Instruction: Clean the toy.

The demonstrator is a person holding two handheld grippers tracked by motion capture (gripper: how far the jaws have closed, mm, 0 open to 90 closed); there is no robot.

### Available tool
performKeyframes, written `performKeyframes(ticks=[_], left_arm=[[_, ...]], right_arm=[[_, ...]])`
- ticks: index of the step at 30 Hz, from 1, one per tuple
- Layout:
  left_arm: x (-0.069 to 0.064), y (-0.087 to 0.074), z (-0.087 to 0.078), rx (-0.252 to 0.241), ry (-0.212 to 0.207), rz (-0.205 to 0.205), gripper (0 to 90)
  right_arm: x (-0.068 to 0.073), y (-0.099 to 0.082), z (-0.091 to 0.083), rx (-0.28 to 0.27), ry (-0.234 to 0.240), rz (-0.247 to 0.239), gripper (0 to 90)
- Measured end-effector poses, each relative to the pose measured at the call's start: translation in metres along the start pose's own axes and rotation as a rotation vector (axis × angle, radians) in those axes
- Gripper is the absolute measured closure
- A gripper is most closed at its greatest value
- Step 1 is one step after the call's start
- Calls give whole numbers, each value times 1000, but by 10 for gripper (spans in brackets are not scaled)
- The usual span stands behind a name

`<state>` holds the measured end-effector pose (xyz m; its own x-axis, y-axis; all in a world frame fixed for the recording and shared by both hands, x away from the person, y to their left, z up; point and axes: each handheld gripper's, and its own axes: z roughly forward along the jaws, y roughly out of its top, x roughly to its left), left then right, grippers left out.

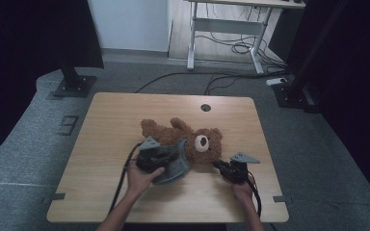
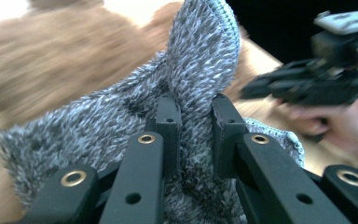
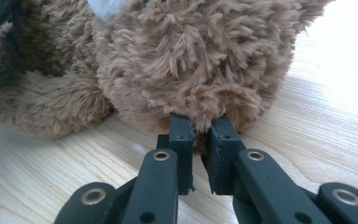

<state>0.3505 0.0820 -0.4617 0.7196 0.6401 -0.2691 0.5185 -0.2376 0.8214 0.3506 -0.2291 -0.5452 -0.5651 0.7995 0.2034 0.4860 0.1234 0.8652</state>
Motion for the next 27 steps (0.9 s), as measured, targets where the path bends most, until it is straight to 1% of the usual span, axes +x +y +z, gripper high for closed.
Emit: performKeyframes(ticks=[3,4,5,6,7,9,11,12,13,14,16,17,20,21,22,24,25,27], left_arm=[[-25,16,33,25,-24,50,758],[-32,20,43,33,-23,69,757],[-39,23,53,43,-12,92,758],[-43,25,61,58,9,114,757],[-44,26,68,65,21,115,757],[-39,24,73,69,12,89,757],[-30,21,69,44,-4,43,759],[-26,20,65,36,3,39,760],[-24,19,60,29,18,42,760],[-21,18,56,26,30,39,760],[-12,16,45,21,67,35,760],[-5,15,39,17,80,21,760],[15,12,19,-8,77,-35,761],[20,11,13,-18,83,-46,762],[25,10,6,-21,97,-47,761],[35,9,-8,-33,142,-48,762],[42,8,-15,-38,161,-59,762],[59,4,-25,-47,183,-102,761]], right_arm=[[0,0,0,-2,3,2,827],[-1,0,0,-2,5,3,827],[-1,0,0,-2,6,5,826],[-1,0,0,-3,7,2,827],[-1,-1,0,-2,7,2,827],[-2,-1,0,-1,5,3,826],[-4,-1,-1,-7,15,14,826],[-5,-2,-1,-13,24,21,826],[-6,-2,-1,-16,30,26,826],[-6,-2,-1,-16,32,23,827],[-6,-2,-1,-14,33,20,827],[-6,-2,-1,-13,31,18,827],[-5,-3,-1,-9,32,12,826],[-5,-2,-1,-10,34,12,826],[-5,-2,-2,-11,35,12,826],[-5,-3,-1,-13,35,15,826],[-6,-3,-1,-12,36,15,827],[-5,-4,-1,-12,36,15,827]])
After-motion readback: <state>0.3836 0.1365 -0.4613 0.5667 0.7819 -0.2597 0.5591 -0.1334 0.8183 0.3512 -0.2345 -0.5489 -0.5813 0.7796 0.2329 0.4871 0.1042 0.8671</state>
